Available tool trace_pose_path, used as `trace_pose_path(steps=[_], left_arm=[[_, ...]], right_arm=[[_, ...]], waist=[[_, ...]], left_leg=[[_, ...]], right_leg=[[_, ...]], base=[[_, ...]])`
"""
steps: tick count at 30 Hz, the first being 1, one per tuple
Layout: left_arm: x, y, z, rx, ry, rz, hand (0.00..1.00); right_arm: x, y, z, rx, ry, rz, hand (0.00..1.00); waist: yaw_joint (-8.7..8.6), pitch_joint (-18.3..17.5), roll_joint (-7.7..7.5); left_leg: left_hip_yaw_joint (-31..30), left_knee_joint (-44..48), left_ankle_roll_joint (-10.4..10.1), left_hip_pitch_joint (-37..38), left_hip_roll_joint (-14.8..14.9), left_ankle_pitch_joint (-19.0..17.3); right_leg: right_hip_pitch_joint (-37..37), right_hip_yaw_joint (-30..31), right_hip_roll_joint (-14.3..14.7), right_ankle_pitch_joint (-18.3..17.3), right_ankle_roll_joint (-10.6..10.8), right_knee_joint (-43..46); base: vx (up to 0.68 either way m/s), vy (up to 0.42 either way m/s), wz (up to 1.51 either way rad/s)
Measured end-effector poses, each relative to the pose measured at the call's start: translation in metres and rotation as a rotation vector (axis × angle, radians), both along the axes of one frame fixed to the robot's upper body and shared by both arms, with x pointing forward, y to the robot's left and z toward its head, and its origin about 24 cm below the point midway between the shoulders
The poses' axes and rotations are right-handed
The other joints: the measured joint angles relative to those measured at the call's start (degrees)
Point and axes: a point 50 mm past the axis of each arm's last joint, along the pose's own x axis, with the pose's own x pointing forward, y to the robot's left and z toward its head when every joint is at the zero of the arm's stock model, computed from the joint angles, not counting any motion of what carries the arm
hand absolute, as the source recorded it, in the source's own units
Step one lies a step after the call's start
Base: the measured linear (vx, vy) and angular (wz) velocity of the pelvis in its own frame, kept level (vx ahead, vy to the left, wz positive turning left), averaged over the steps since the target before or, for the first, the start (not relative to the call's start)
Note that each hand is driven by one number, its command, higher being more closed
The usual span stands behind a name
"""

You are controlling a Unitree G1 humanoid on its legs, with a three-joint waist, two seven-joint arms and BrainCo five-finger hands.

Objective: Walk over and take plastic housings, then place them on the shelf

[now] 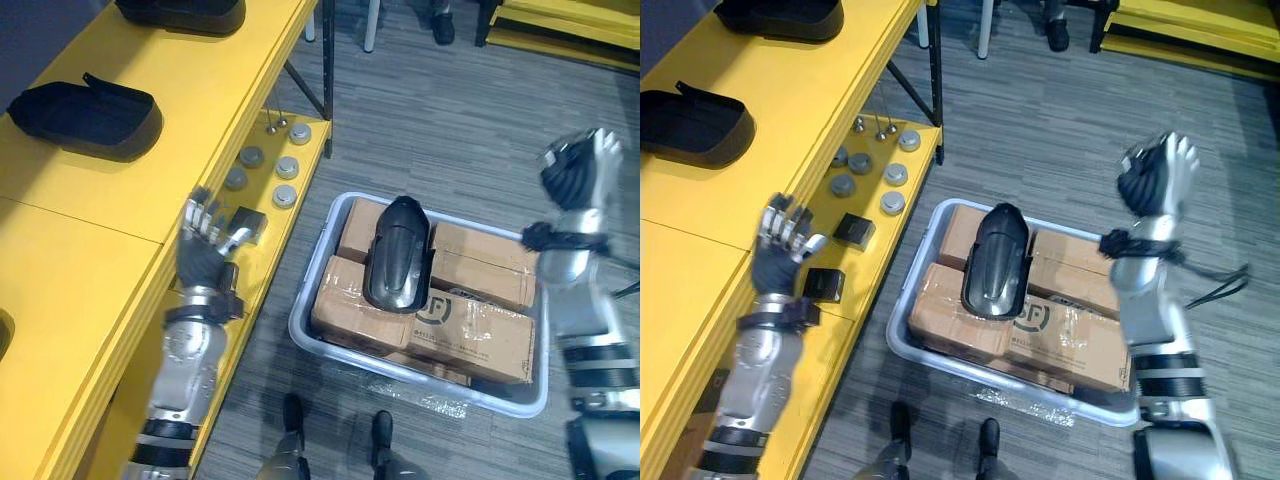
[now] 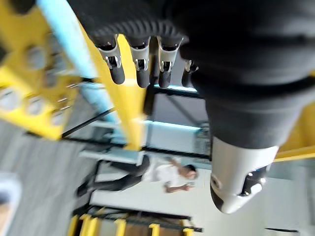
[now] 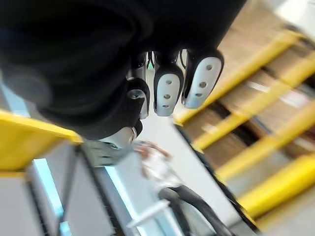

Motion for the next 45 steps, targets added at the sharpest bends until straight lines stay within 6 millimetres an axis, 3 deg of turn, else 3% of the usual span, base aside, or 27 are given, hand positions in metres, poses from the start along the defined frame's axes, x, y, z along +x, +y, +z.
trace_pose_path(steps=[1, 4, 7, 9, 13, 17, 24, 27, 32, 39, 44, 45], left_arm=[[-0.001, 0.003, 0.002, 0.007, -0.008, 0.008, 0.0], [-0.005, 0.003, 0.002, 0.024, -0.019, -0.009, 0.0], [-0.011, -0.002, -0.001, -0.003, -0.023, -0.02, 0.0], [-0.016, -0.001, -0.006, -0.05, -0.024, -0.005, 0.0], [-0.017, -0.004, -0.008, -0.11, -0.031, 0.009, 0.0], [-0.015, -0.016, -0.011, -0.176, -0.029, -0.006, 0.0], [-0.018, -0.033, -0.019, -0.19, -0.003, -0.047, 0.0], [-0.021, -0.033, -0.023, -0.197, 0.007, -0.048, 0.0], [-0.023, -0.04, -0.031, -0.188, 0.041, -0.078, 0.0], [-0.027, -0.042, -0.041, -0.211, 0.076, -0.078, 0.0], [-0.029, -0.042, -0.045, -0.22, 0.088, -0.071, 0.0], [-0.029, -0.042, -0.045, -0.222, 0.088, -0.071, 0.0]], right_arm=[[-0.002, 0.0, 0.007, -0.055, 0.004, 0.005, 0.0], [-0.005, -0.001, 0.018, -0.089, -0.013, 0.018, 0.0], [-0.006, -0.015, 0.019, -0.016, -0.035, -0.008, 0.0], [-0.008, -0.038, 0.011, 0.163, -0.083, -0.056, 0.0], [-0.002, -0.051, -0.008, 0.327, -0.077, -0.103, 0.0], [0.009, -0.05, -0.017, 0.452, -0.081, -0.11, 0.0], [0.024, -0.039, -0.028, 0.571, -0.059, -0.071, 0.0], [0.029, -0.033, -0.035, 0.603, -0.035, -0.045, 0.0], [0.049, -0.019, -0.075, 0.697, 0.121, -0.033, 0.0], [0.057, -0.011, -0.112, 0.761, 0.27, -0.052, 0.0], [0.059, -0.007, -0.117, 0.794, 0.289, -0.065, 0.0], [0.059, -0.007, -0.117, 0.796, 0.288, -0.068, 1.0]], waist=[[0.09, 0.29, -0.48], [0.1, 1.39, -1.28], [0.38, 3.39, -1.3], [0.74, 5.32, -0.97], [1.74, 6.06, 0.18], [3.92, 7.42, 2.45], [6.34, 7.99, 3.54], [6.51, 8.16, 3.87], [6.92, 8.16, 3.88], [6.97, 8.07, 4.09], [6.69, 8.04, 4.15], [6.69, 8.04, 4.15]], left_leg=[[0.03, 1.26, 0.03, -0.9, 0.12, -0.3], [-0.02, 2.97, 0.2, -3.66, 0.31, -0.38], [-0.81, 3.78, 0.38, -6.19, 0.29, -0.18], [-1.54, 4.14, 0.88, -8.79, 0.09, 0.58], [-2.76, 4.99, 1.01, -12.58, -0.06, 0.87], [-3.57, 5.39, 1.08, -15.97, -0.24, 1.02], [-4.41, 5.13, 1.07, -18.36, -0.85, 1.11], [-5.14, 4.93, 1.27, -19.11, -1.21, 1.27], [-5.58, 4.79, 1.39, -19.02, -1.66, 1.36], [-5.7, 3.25, 1.51, -16.65, -1.84, 1.88], [-5.81, 1.76, 1.46, -16.3, -1.86, 2.72], [-5.82, 1.65, 1.47, -16.26, -1.86, 2.8]], right_leg=[[-0.83, 0.12, -0.04, -0.12, -0.05, 0.86], [-3.59, 0.22, -0.12, 0.03, -0.18, 2.22], [-5.63, -0.16, -0.17, 0.28, -0.31, 2.36], [-7.84, -1.08, -0.47, 0.56, -0.51, 3.04], [-10.86, -2.12, -0.67, 0.86, -0.7, 3.48], [-14.05, -2.98, -0.95, 0.71, -0.62, 4.59], [-16.24, -3.58, -1.46, 0.04, -0.43, 5.04], [-16.63, -4.5, -1.77, 0.0, -0.38, 5.02], [-16.31, -4.81, -2.17, -0.14, -0.26, 5.01], [-14.39, -5.0, -2.25, -0.18, -0.21, 4.72], [-14.44, -5.21, -2.2, -0.16, -0.19, 4.41], [-14.42, -5.26, -2.2, -0.15, -0.19, 4.37]], base=[[-0.14, 0.037, -0.07], [-0.11, 0.028, -0.03], [-0.07, 0.009, 0.06], [-0.04, 0.004, 0.15], [0.03, -0.001, 0.13], [0.04, -0.013, 0.06], [0.05, -0.007, 0.08], [0.05, 0.002, 0.13], [0.05, -0.016, 0.06], [0.03, -0.035, 0.02], [0.04, -0.044, 0.02], [0.04, -0.046, 0.02]])
